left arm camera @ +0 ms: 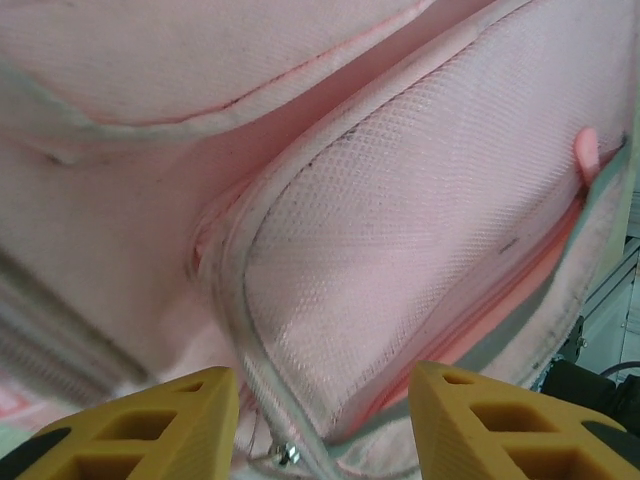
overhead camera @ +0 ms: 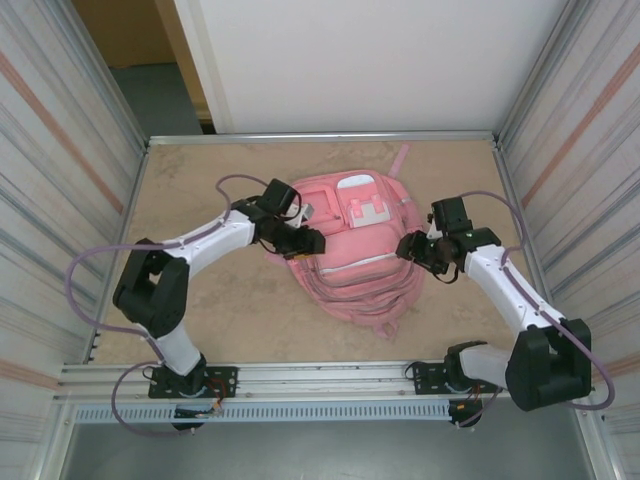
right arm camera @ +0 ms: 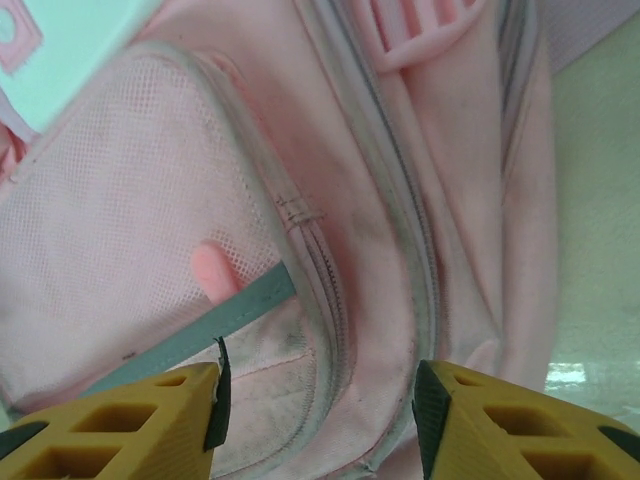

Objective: Pack the student bag

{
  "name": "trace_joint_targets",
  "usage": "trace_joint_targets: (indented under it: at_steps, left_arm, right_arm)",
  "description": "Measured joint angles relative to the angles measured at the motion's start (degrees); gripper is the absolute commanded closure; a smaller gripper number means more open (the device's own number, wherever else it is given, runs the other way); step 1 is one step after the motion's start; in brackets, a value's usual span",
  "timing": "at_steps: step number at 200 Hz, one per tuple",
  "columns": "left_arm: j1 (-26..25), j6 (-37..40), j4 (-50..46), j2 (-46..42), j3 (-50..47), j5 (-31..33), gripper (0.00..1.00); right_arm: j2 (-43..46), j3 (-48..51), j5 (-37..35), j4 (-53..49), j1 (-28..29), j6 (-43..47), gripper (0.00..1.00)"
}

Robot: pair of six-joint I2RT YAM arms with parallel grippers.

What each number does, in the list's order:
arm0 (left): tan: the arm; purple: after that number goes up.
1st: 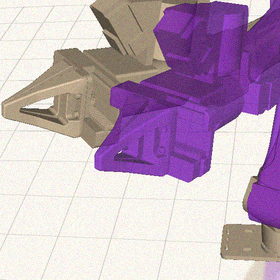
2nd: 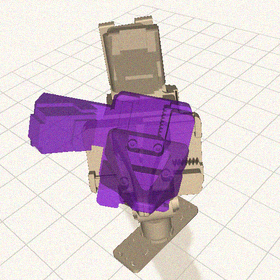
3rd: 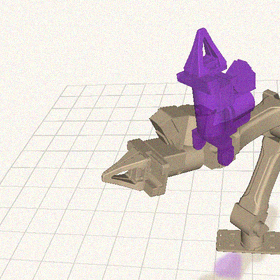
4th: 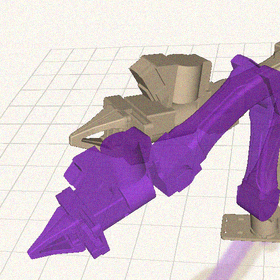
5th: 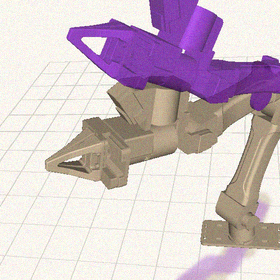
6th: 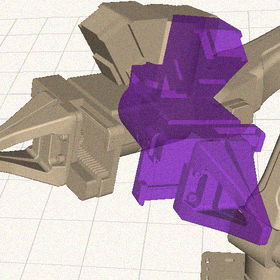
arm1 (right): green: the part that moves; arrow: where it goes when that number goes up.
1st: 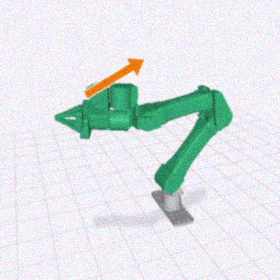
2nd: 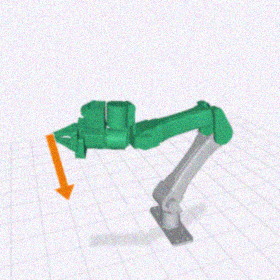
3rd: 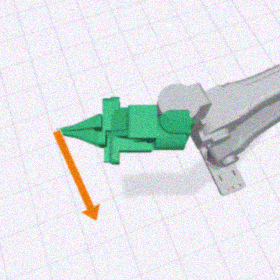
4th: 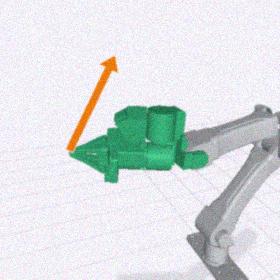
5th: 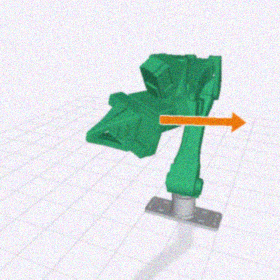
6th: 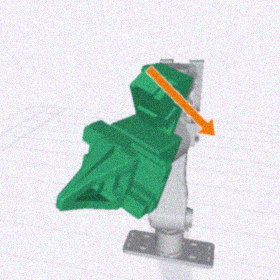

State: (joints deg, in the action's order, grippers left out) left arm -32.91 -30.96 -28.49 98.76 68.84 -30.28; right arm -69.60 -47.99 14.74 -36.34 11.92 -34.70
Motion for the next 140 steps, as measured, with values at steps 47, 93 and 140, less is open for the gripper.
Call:
trace_joint_targets:
  at_steps: [47,93,140]
  left_arm:
    - [0.42,-3.45,2.38,3.06,-0.37,-0.13,0.9]
    - [4.31,-10.67,11.98,0.07,-9.97,-2.69,1.0]
    - [3.65,-20.46,20.06,-14.1,-23.21,-0.28,1.0]
  right_arm:
    - [-6.82,0.02,5.38,4.39,-0.48,2.45,0.51]
    - [-13.22,-2.34,10.99,9.33,-0.9,2.67,0.52]
    - [-22.6,-11.28,14.16,16.59,1.38,1.7,0.52]
